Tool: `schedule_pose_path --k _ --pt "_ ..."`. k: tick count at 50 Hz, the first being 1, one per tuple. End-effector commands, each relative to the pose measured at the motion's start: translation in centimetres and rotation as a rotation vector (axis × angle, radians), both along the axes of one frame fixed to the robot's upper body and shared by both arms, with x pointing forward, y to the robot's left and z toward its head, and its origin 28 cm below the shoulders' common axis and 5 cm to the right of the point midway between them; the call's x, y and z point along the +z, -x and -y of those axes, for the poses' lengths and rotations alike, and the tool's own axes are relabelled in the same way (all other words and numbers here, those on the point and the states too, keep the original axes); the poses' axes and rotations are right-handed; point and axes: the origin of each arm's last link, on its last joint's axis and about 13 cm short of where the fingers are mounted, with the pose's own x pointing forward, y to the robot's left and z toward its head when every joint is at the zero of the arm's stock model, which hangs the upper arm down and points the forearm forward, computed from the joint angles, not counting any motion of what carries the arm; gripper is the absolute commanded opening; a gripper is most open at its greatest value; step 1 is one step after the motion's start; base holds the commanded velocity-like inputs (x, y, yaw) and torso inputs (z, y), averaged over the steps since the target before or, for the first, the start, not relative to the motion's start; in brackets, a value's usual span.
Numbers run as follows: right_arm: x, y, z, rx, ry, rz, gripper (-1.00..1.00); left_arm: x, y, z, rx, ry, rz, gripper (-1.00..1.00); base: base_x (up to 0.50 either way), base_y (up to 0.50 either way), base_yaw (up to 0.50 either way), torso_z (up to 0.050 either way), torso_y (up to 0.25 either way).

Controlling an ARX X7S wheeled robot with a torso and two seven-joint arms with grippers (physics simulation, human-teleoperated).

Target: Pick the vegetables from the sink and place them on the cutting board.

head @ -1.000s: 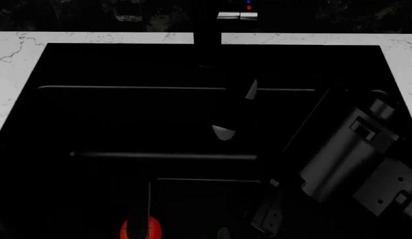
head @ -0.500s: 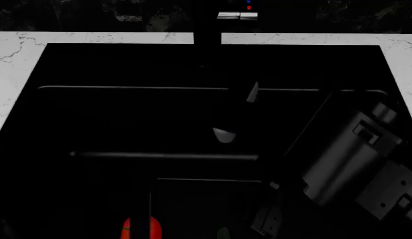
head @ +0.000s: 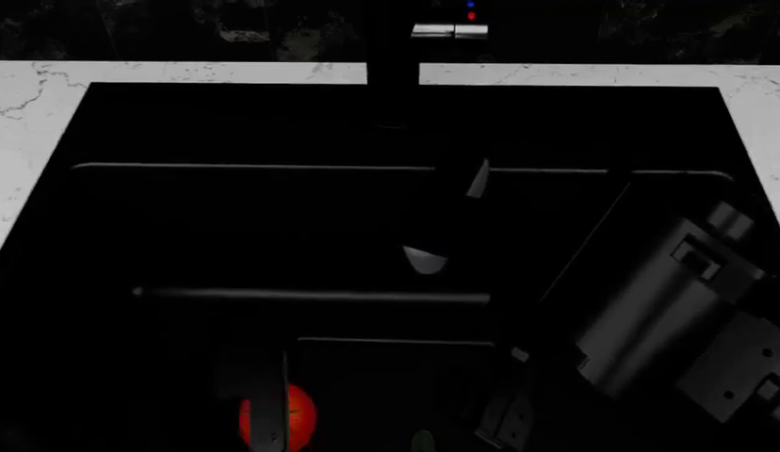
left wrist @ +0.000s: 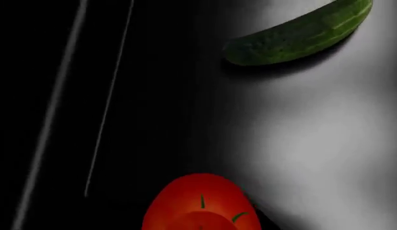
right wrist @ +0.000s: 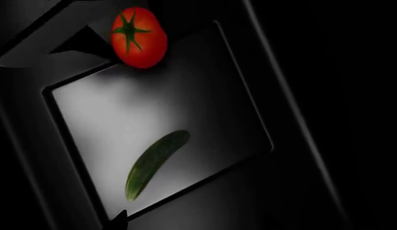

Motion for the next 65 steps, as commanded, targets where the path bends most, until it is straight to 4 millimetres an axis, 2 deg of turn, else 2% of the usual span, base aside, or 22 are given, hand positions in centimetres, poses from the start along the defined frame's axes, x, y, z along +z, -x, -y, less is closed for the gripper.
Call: schedule_pose_path --k 1,11,18,31,43,46,54,59,65 --pt "0.4 0.1 -0.1 -0.004 0.004 0.033 1.00 2.7 0.2 -1.1 0.088 0.205 0.216 -1.00 0.00 0.00 0.00 0.000 0.000" --pt "0.8 0.0 -0.1 -0.010 0.039 0.040 1.00 5.2 1.9 -2.3 0.161 0.363 0.345 -1.00 0.00 0.00 0.00 0.000 0.000" --pt "0.4 -0.6 -0.1 -0.030 0.077 0.035 1.00 5.2 2.8 -2.4 0.158 0.389 0.355 -1.00 0.00 0.00 0.00 0.000 0.000" --pt "-0.4 -0.7 -0.4 -0.044 0.134 -0.116 1.00 5.7 2.5 -2.7 0.203 0.423 0.401 -1.00 0.00 0.00 0.00 0.000 0.000" --pt "-1.5 -1.2 -1.3 -0.060 0.059 -0.187 1.00 6.0 1.8 -2.5 0.254 0.472 0.457 -1.00 0.00 0.00 0.00 0.000 0.000" --pt "-1.3 -1.9 -1.4 -0.098 0.021 -0.145 1.00 5.9 1.7 -2.6 0.267 0.480 0.459 -1.00 0.00 0.00 0.00 0.000 0.000" --pt "-2.6 -3.0 -2.2 -0.105 -0.019 -0.137 1.00 6.1 1.9 -2.6 0.276 0.491 0.472 -1.00 0.00 0.00 0.00 0.000 0.000" --pt "-4.8 -3.9 -2.6 -0.139 -0.013 -0.131 1.00 5.8 2.0 -2.6 0.270 0.496 0.468 -1.00 0.00 0.00 0.00 0.000 0.000" --pt "-5.0 -4.4 -3.2 -0.160 -0.017 -0.163 1.00 5.8 1.9 -2.8 0.279 0.503 0.469 -1.00 0.00 0.00 0.00 0.000 0.000"
